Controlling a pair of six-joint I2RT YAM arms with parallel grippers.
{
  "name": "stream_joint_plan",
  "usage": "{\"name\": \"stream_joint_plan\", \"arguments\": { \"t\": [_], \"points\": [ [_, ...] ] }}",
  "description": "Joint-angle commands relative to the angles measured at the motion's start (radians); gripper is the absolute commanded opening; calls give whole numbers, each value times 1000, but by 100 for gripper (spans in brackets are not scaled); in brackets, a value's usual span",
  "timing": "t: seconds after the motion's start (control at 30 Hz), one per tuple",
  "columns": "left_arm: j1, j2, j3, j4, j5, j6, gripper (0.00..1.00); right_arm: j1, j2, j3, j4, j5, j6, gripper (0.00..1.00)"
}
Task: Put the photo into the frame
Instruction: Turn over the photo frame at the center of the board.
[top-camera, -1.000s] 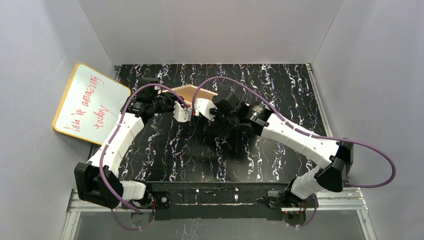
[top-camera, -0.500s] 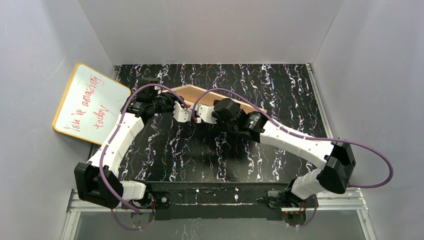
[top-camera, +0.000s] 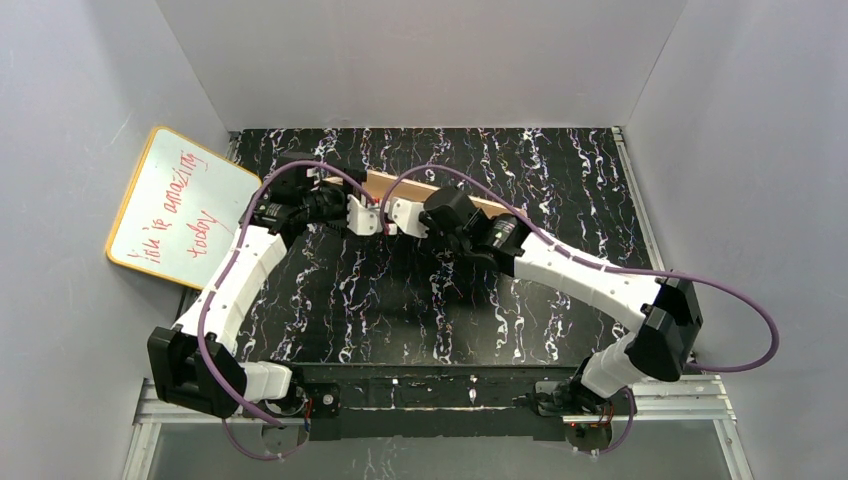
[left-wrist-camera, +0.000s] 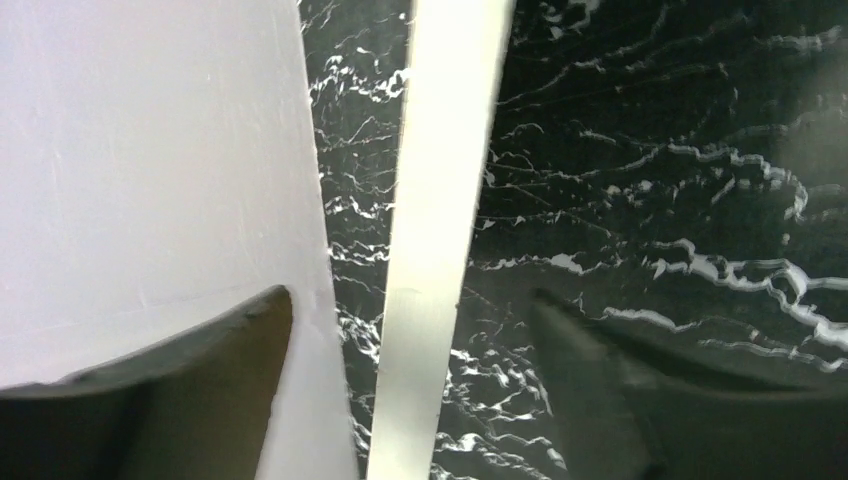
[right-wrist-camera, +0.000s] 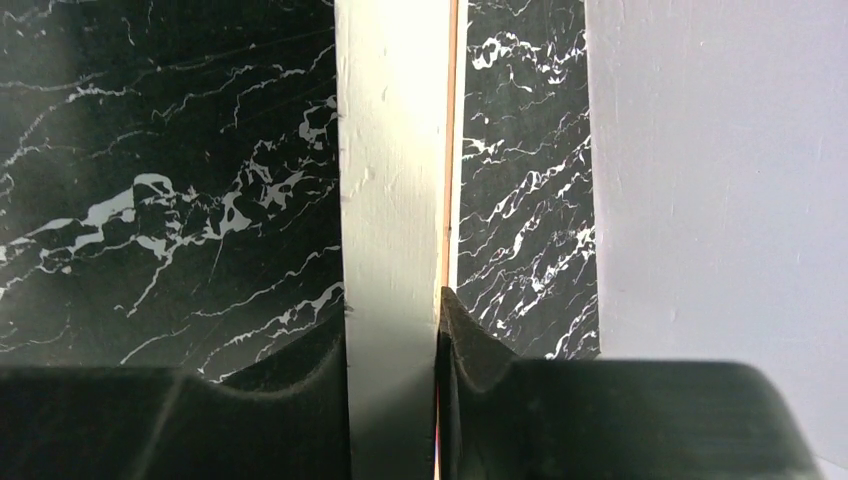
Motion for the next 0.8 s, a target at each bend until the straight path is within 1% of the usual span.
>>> {"name": "stream_joint_plan", "arguments": {
  "t": [0.0,0.07,0.1,0.17,0.2,0.27,0.33,0.37,0.4,0.43,0.47,0.5,0.57,0.67,0.77],
  "points": [
    [12,-55,33,167,16,-257,98,1,13,157,-18,-56,90,16],
    [36,-70,31,291,12,-412,98,2,37,238,-56,-60,158,16],
    [53,-74,38,351,9,-529,98,2,54,293,-81,-57,200,17],
    [92,-70,84,431,-3,-693,98,0,97,412,-144,-69,285,18],
    [114,-65,112,474,-20,-791,98,0,113,464,-169,-80,318,18],
    [179,-50,168,562,-66,-1040,98,-13,150,563,-220,-104,395,18],
    [248,-17,241,572,-71,-1220,98,-46,196,662,-282,-158,484,17],
    [296,7,290,537,-73,-1272,98,-68,213,702,-310,-197,528,16],
    [322,32,338,490,-57,-1309,98,-94,231,741,-337,-242,580,16],
    [342,58,380,399,-28,-1331,98,-134,256,799,-368,-291,631,16],
    [363,84,418,341,9,-1347,98,-167,272,835,-399,-356,678,15],
    [381,104,442,292,58,-1354,98,-201,281,862,-419,-423,744,15],
    [397,132,463,213,114,-1346,98,-265,285,882,-437,-528,822,15],
    [406,139,458,130,166,-1320,98,-352,259,833,-429,-637,930,14],
    [408,137,434,56,189,-1291,98,-476,197,677,-360,-779,1047,14]
  ]
}}
